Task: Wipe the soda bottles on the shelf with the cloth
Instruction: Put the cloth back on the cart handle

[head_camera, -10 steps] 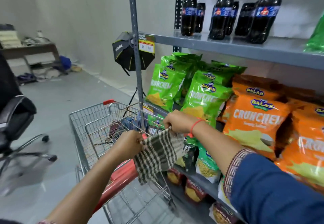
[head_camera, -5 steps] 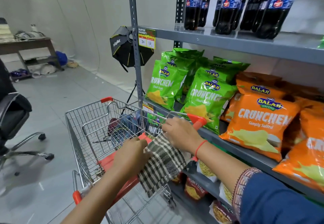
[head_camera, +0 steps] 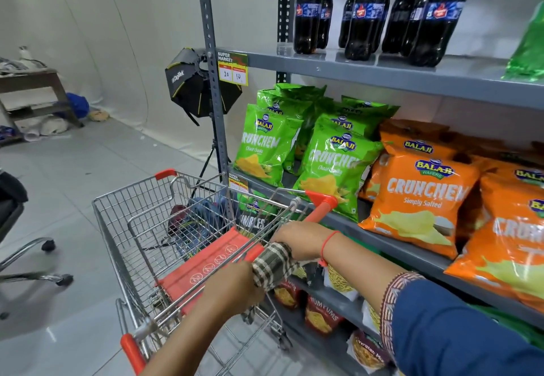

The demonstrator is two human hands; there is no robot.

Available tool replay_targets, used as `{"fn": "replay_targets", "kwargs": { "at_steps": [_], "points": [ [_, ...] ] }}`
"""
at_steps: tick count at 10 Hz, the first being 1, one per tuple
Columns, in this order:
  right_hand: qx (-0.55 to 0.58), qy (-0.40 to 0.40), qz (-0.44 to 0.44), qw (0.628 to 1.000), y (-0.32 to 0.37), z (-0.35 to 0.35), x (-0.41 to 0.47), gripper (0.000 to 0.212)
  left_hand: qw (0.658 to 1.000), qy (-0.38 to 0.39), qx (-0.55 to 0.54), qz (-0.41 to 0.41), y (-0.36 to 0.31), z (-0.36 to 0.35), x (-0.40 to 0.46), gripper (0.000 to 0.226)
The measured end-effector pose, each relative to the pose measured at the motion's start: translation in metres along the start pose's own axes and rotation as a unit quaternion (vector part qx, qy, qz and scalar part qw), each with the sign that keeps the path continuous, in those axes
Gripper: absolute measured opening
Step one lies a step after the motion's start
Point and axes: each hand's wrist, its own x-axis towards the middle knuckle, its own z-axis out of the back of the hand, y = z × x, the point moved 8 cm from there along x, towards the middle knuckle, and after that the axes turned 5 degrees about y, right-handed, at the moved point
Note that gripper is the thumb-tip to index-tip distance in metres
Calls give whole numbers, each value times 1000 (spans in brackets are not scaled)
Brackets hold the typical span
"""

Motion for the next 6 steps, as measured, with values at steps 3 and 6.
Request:
{"fn": "replay_targets", "kwargs": {
  "at_steps": [3,6],
  "points": [
    [43,213,-39,975,8,5,9,67,997,-10,-70,-10,5,-1,4,50],
    [139,36,-33,989,-7,14,-14,89,996,68,-53,-17,-1,5,-2,44]
  ]
}}
